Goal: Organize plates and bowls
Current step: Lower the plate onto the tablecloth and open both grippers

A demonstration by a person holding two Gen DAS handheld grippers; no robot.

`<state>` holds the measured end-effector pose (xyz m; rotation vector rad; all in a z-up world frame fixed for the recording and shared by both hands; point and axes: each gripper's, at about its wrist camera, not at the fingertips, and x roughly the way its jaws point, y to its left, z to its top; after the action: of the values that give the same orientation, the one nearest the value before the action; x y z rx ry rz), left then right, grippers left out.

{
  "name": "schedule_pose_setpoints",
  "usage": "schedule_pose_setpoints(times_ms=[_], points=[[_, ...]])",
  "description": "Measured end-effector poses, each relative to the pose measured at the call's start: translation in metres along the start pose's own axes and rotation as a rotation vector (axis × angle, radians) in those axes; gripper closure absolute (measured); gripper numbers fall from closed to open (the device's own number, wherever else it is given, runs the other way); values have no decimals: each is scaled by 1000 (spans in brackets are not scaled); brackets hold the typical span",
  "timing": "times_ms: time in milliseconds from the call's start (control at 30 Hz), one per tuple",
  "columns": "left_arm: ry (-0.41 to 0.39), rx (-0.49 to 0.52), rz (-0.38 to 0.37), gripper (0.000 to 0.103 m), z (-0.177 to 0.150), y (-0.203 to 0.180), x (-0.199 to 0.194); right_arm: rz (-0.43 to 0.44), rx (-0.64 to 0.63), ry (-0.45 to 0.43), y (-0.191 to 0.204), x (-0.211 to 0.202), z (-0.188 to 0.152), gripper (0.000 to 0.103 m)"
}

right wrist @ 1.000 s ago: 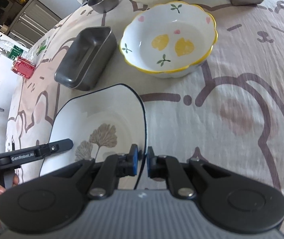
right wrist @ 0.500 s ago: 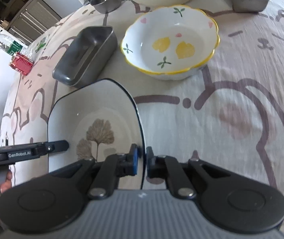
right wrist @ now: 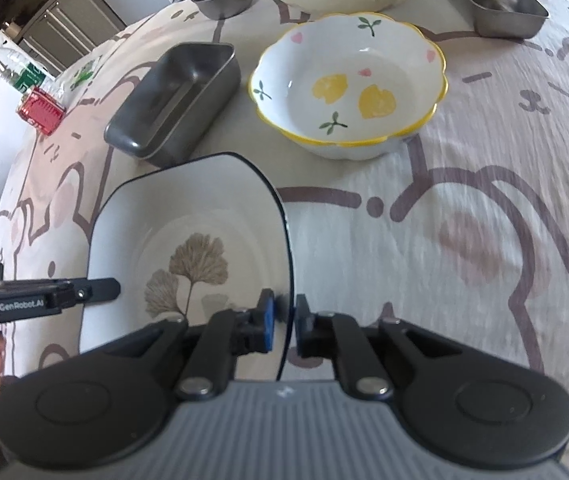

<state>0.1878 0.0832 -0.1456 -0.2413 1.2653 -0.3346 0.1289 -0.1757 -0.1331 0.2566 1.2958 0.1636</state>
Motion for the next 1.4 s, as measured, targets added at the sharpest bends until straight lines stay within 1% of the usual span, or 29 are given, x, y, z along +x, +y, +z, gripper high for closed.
schedule_pose_setpoints(times_ms=[167, 300, 600, 800, 867, 933, 1000, 1033, 1100, 1133, 1167, 1200, 1233, 1267, 1300, 1333, 1400], points=[[-5, 12, 6, 87, -1, -1, -1, -4, 3, 24, -3, 6, 1, 89], [-5, 19, 9, 87, -1, -2, -2, -14, -19, 34, -2, 8, -1, 88], [-4, 49, 35, 86, -3, -6, -4, -23, -64, 18, 3, 8, -3, 86], [1, 68, 57, 85, -6, -10, -6, -58, -121, -11, 7, 2, -8, 83], [6, 69, 65, 81, -7, -10, -6, -56, -122, -14, 5, -1, -10, 83], [12, 71, 70, 73, -10, -11, -7, -54, -118, -11, 4, -3, -12, 83], [12, 80, 76, 70, -12, -12, -8, -52, -119, -14, 4, -5, -14, 78], [13, 85, 78, 66, -13, -13, -9, -47, -123, -17, 4, -6, -15, 76], [12, 92, 80, 61, -15, -16, -10, -38, -129, -24, 4, -10, -18, 65], [10, 95, 80, 57, -16, -17, -11, -36, -134, -28, 5, -11, -19, 62], [7, 98, 80, 55, -17, -19, -12, -34, -138, -33, 6, -13, -21, 56], [4, 101, 81, 50, -17, -20, -13, -32, -141, -38, 7, -14, -22, 52], [1, 104, 81, 42, -18, -22, -15, -30, -144, -43, 9, -14, -23, 50], [-5, 107, 83, 38, -19, -24, -16, -28, -148, -48, 9, -16, -24, 45], [-10, 109, 85, 31, -20, -26, -17, -28, -153, -52, 9, -17, -25, 41], [-18, 113, 88, 26, -21, -27, -19, -26, -156, -60, 9, -18, -26, 39], [-30, 120, 95, 23, -22, -30, -21, -20, -162, -76, 9, -21, -27, 31]])
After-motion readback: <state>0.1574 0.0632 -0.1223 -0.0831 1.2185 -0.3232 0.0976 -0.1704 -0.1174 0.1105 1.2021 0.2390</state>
